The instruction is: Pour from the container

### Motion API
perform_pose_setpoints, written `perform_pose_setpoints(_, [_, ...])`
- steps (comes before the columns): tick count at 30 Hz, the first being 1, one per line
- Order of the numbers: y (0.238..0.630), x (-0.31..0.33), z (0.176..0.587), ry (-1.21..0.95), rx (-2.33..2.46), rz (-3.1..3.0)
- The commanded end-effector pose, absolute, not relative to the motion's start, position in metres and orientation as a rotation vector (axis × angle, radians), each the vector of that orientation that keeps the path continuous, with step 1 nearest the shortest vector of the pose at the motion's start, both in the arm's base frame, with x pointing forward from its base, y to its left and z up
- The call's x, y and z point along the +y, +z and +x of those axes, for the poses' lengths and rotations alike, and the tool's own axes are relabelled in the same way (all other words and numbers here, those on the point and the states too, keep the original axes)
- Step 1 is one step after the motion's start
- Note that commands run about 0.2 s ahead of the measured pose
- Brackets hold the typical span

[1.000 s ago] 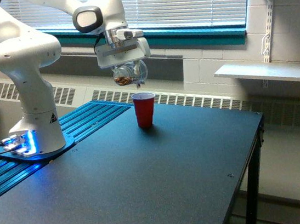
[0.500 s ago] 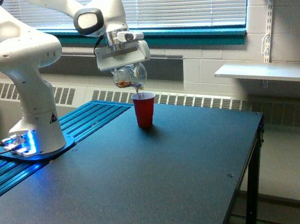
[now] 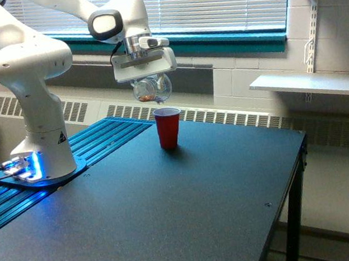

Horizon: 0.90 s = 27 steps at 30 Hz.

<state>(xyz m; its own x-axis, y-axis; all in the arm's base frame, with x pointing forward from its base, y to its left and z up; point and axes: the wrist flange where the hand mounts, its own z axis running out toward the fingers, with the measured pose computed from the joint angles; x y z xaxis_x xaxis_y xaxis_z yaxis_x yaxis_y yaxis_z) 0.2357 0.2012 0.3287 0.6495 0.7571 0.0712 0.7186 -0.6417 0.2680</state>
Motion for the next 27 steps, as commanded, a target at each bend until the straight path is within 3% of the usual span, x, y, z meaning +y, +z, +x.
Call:
perform_pose_setpoints(1, [0.319,0.196,0.235,0.217,1.209,2.64])
perform_pose_setpoints(27, [0.328,0.211,0.24,0.196,1.268,2.56])
